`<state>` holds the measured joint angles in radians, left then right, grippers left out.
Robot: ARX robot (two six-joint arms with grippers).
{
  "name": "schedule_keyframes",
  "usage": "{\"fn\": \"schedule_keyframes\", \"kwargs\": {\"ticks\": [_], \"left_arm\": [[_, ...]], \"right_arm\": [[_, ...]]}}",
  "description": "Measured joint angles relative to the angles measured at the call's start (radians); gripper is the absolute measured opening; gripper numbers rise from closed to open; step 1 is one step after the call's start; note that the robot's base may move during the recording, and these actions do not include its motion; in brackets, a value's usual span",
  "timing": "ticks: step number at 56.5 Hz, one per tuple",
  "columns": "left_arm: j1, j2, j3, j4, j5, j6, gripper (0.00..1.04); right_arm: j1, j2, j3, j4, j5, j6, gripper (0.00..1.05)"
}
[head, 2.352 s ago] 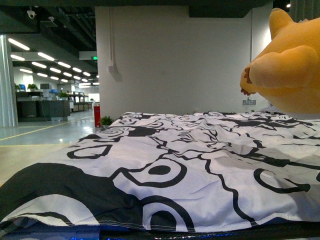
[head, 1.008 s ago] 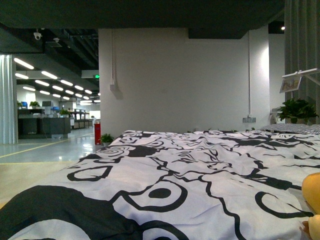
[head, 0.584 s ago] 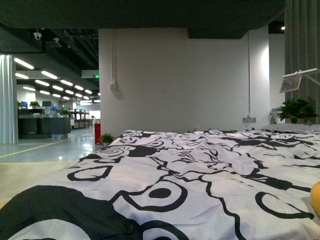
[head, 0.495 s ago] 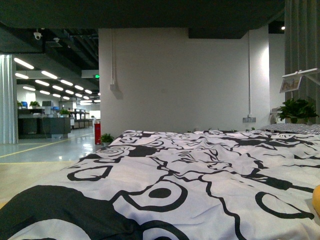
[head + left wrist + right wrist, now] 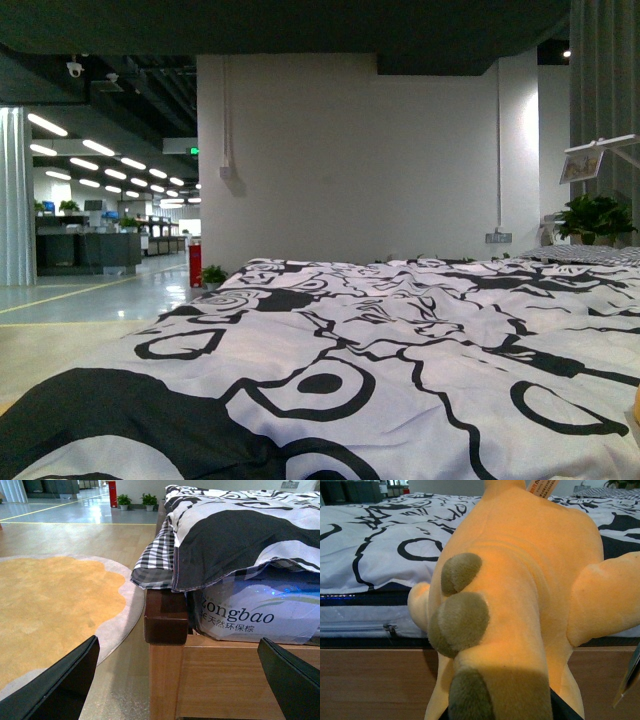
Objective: Put away toys
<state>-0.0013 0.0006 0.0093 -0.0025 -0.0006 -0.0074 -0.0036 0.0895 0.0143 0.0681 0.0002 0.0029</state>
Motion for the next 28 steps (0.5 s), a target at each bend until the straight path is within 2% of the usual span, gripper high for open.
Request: {"fn": "schedule_keyframes", "kwargs": {"ticks": [6, 28], "left_arm": [[0.000, 0.000, 0.000, 0.000, 0.000, 0.000, 0.98], [0.000, 0.000, 0.000, 0.000, 0.000, 0.000, 0.98]], "right_arm": [[0.000, -0.077, 0.000, -0.060, 0.001, 0.000, 0.07], [0.000, -0.084, 0.000, -0.064, 0.002, 0.000, 0.07]]}}
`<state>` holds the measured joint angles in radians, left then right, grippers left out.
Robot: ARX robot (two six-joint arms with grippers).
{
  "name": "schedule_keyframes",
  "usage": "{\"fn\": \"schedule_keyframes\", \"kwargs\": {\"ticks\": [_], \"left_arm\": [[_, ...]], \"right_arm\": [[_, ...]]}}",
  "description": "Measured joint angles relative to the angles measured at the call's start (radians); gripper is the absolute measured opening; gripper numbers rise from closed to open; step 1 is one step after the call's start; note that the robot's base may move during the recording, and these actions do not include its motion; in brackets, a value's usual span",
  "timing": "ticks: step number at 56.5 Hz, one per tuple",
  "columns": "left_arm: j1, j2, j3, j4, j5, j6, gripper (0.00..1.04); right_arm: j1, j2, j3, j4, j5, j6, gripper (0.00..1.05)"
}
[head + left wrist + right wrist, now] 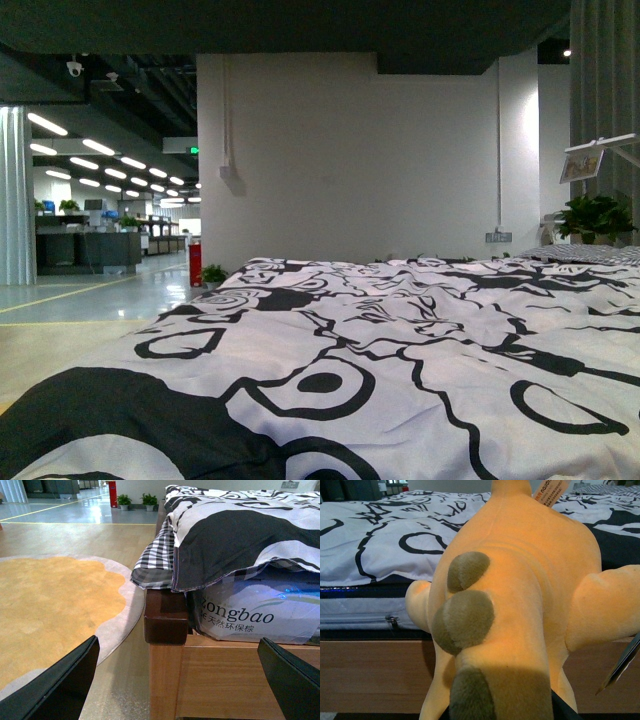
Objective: Put away toys
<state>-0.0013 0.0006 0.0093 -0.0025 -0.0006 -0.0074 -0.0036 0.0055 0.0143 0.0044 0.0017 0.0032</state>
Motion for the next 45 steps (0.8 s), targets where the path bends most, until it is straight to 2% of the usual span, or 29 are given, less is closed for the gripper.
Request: {"fn": "schedule_keyframes", "kwargs": {"ticks": [45], "left_arm": [[0.000, 0.000, 0.000, 0.000, -0.001, 0.000, 0.98]], "right_arm": [[0.003, 0.000, 0.000, -0.007, -0.012, 0.000, 0.07]]}}
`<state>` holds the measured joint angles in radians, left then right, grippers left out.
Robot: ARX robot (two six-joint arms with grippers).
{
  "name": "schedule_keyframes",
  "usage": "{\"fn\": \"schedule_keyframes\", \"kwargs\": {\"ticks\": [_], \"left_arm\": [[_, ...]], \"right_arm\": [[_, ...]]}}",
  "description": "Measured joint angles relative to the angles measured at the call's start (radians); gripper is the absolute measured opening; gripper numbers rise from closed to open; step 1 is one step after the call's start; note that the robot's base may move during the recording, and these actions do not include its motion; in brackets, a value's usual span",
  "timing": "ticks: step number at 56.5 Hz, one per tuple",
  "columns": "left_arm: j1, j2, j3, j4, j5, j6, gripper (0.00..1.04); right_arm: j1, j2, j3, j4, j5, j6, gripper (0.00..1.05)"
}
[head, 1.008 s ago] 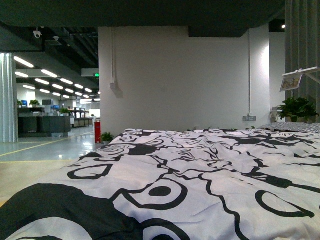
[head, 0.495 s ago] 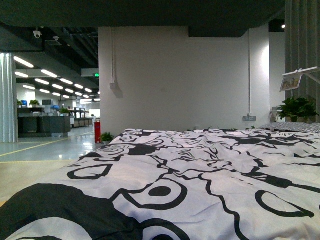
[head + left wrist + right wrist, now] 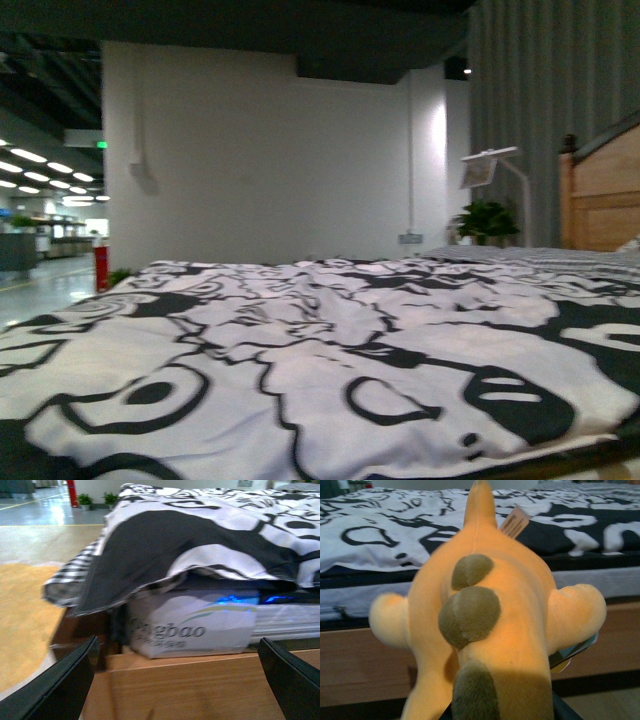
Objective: Put away toys
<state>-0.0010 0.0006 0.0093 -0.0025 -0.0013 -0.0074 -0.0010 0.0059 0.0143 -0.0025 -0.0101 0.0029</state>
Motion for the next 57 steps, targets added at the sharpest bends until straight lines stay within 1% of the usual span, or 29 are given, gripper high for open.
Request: {"fn": "schedule_keyframes", "kwargs": {"ticks": [5, 18, 57], "left_arm": [[0.000, 0.000, 0.000, 0.000, 0.004, 0.000, 0.98], [0.000, 0.000, 0.000, 0.000, 0.000, 0.000, 0.98], [0.001, 0.000, 0.000, 0.000, 0.001, 0.000, 0.98]], "right_arm": [[-0.001, 0.000, 0.000, -0.002, 0.019, 0.000, 0.07], [0.000, 0.000, 0.000, -0.002, 0.006, 0.000, 0.07], [0.000, 0.000, 0.000, -0.002, 0.010, 0.000, 0.07]]}}
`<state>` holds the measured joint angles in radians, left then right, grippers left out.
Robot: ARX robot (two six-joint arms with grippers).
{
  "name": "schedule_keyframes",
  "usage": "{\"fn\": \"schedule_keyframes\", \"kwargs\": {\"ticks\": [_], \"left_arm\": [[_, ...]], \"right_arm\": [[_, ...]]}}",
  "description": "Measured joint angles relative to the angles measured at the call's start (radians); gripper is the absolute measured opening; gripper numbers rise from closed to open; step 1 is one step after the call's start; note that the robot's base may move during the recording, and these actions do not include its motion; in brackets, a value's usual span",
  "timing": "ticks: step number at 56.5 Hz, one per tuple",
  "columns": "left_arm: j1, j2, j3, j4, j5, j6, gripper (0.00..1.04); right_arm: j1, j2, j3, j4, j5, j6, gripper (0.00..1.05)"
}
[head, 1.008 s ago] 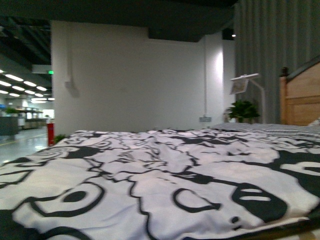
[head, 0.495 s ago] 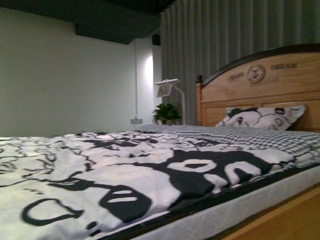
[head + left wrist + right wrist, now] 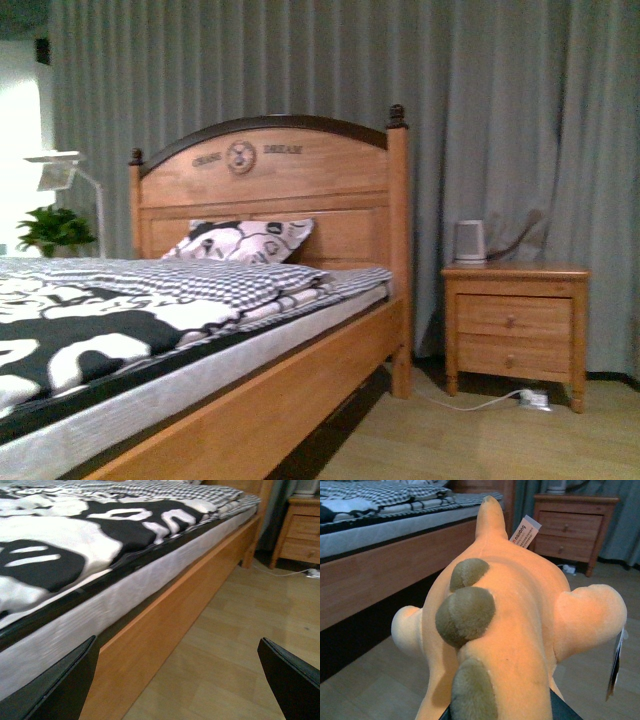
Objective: Put away toys
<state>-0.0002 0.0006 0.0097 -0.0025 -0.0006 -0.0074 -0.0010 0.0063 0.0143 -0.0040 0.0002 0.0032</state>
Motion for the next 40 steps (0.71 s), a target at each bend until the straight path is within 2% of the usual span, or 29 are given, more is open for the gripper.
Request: {"fn": "schedule_keyframes", "kwargs": {"ticks": [40], "left_arm": [[0.000, 0.000, 0.000, 0.000, 0.006, 0.000, 0.98]], "right_arm": [[-0.001, 0.000, 0.000, 0.000, 0.008, 0.000, 0.07]]}}
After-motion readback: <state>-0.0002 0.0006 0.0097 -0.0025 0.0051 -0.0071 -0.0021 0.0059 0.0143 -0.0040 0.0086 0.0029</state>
